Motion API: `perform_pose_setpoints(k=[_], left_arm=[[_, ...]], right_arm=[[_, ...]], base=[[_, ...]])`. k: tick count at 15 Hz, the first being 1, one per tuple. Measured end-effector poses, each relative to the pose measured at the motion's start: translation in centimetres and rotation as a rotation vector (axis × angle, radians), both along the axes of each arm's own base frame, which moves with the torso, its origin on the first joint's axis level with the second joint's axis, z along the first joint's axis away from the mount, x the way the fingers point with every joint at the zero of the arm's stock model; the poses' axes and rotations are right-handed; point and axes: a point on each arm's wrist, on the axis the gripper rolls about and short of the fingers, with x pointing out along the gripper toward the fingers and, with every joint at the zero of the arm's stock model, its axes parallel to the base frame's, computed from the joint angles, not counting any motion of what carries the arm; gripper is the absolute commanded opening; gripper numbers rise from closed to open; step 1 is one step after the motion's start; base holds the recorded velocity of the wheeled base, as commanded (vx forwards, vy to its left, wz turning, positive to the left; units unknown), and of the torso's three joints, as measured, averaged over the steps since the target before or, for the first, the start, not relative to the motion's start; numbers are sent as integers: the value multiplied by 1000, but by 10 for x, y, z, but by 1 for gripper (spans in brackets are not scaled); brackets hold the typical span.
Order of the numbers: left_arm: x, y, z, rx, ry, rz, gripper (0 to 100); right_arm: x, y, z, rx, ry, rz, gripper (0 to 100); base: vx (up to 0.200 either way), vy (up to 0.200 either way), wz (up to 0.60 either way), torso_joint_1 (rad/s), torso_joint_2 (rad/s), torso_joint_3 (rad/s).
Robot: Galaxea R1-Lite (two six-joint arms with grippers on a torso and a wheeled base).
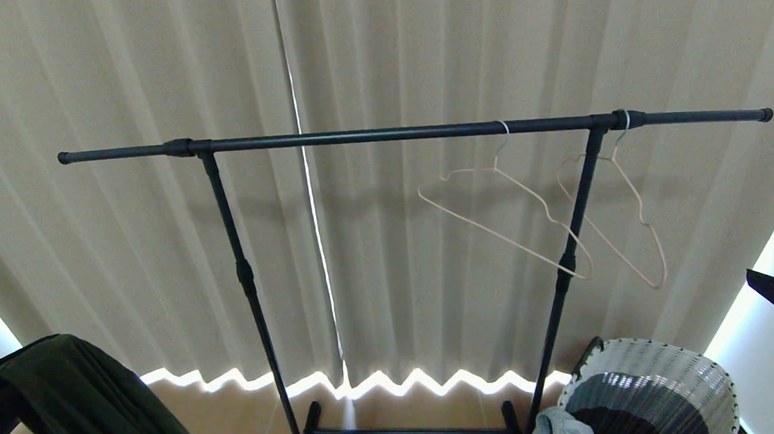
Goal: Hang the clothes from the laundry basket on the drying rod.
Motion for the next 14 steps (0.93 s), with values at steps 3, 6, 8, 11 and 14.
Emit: perform_pose_setpoints(k=[3, 6, 8, 11, 14], left_arm=[[0, 0, 0, 0, 1, 0, 0], [0, 0, 0, 1, 1, -1, 0], [0, 0, -1, 2, 2, 0, 0], [0, 0, -1, 2, 3, -1, 0], [0, 0, -2, 3, 3, -2, 0]], right_arm=[[-1, 0, 2, -2, -10, -1, 100], [-2, 0, 2, -3, -13, 0, 100], [-3, 0, 3, -3, -17, 1, 100], [-4, 0, 3, -4, -23, 1, 100], [-5, 0, 4, -3, -26, 1, 100]], base=[[200, 0, 0, -6, -6, 6], [200, 0, 0, 14, 6, 1], [200, 0, 0, 0, 0, 2], [67, 0, 0, 1, 1, 2], [0, 0, 0, 0, 0, 0]])
